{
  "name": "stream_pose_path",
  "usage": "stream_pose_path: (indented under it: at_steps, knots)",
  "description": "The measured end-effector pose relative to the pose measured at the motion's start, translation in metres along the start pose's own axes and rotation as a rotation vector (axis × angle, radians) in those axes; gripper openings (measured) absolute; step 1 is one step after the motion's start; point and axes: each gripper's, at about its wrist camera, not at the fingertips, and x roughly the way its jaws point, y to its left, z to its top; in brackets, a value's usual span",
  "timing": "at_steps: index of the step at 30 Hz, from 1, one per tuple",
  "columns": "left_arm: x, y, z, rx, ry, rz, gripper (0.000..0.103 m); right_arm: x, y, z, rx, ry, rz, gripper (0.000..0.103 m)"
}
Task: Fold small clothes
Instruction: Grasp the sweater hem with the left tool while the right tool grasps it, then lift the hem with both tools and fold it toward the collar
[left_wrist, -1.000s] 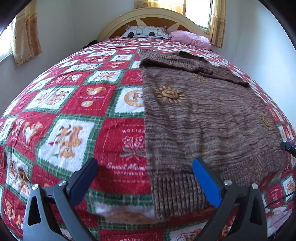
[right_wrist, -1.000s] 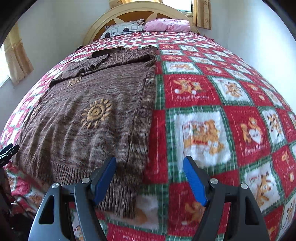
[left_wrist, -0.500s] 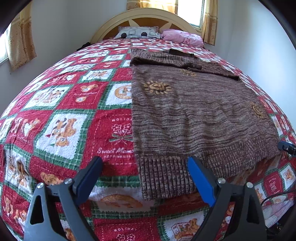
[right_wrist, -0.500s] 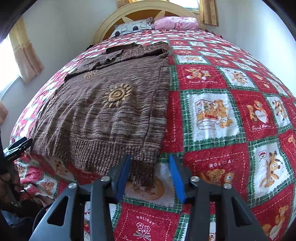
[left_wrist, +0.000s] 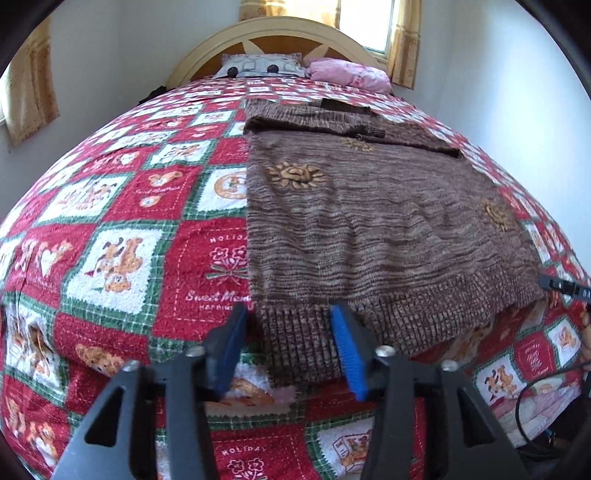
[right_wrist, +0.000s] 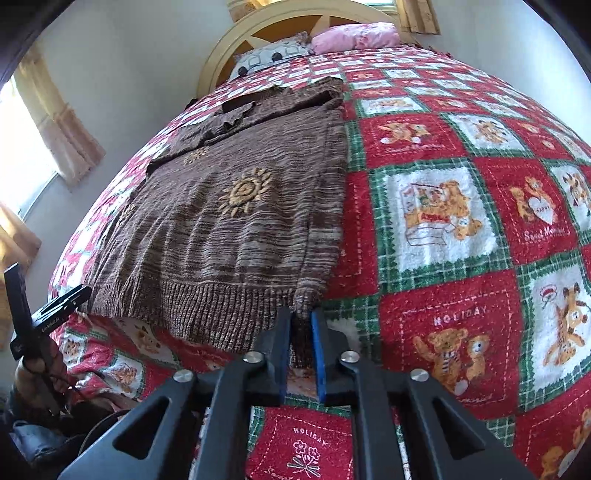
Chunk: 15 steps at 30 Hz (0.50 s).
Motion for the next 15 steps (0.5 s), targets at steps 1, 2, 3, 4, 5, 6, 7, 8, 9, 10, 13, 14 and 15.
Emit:
stream_pose_path:
  at_steps: [1,2,3,4,5,6,7,8,9,10,13,14,15]
  knots:
    - [0.0,-0.001,-0.001,0.002,-0.002,0.003,0.056,0.0,0.001,0.0,-0.002,-0.002,-0.004,0.014]
    - [0.0,-0.002,-0.001,0.01,0.001,0.008,0.058,0.0,0.001,-0.001,0.0,-0.004,-0.003,0.014]
    - [0.0,-0.002,-0.001,0.014,0.003,0.005,0.057,0.0,0.0,-0.001,0.001,-0.006,0.0,0.014]
    - [-0.001,-0.002,-0.001,0.022,0.007,-0.004,0.053,0.0,-0.001,-0.001,0.003,-0.006,0.005,0.014]
    - [-0.002,-0.002,-0.001,0.032,0.006,-0.011,0.042,0.0,-0.002,0.0,0.012,-0.007,0.018,0.014]
    - [-0.003,-0.003,-0.001,0.042,0.005,-0.018,0.035,-0.001,-0.005,0.0,0.03,-0.008,0.051,0.007]
    - [-0.003,-0.003,0.0,0.046,0.006,-0.034,0.01,-0.003,-0.007,0.001,0.044,-0.012,0.079,0.004]
    - [-0.004,-0.002,0.002,0.046,0.01,-0.056,0.01,-0.005,-0.009,0.002,0.055,-0.021,0.093,0.004]
    - [-0.005,-0.001,0.002,0.044,0.008,-0.059,0.01,-0.01,-0.011,0.004,0.062,-0.041,0.1,0.004]
    - [-0.006,0.001,0.003,0.034,0.006,-0.075,0.009,-0.014,-0.011,0.005,0.063,-0.057,0.107,0.004]
    - [-0.009,0.01,0.008,-0.02,-0.003,-0.129,0.009,-0.033,-0.012,0.012,0.067,-0.126,0.144,0.004]
    - [-0.013,0.015,0.011,-0.054,-0.016,-0.174,0.009,-0.037,-0.012,0.015,0.072,-0.141,0.158,0.004]
    - [-0.015,0.017,0.014,-0.072,-0.027,-0.194,0.009,-0.042,-0.011,0.018,0.076,-0.162,0.176,0.004]
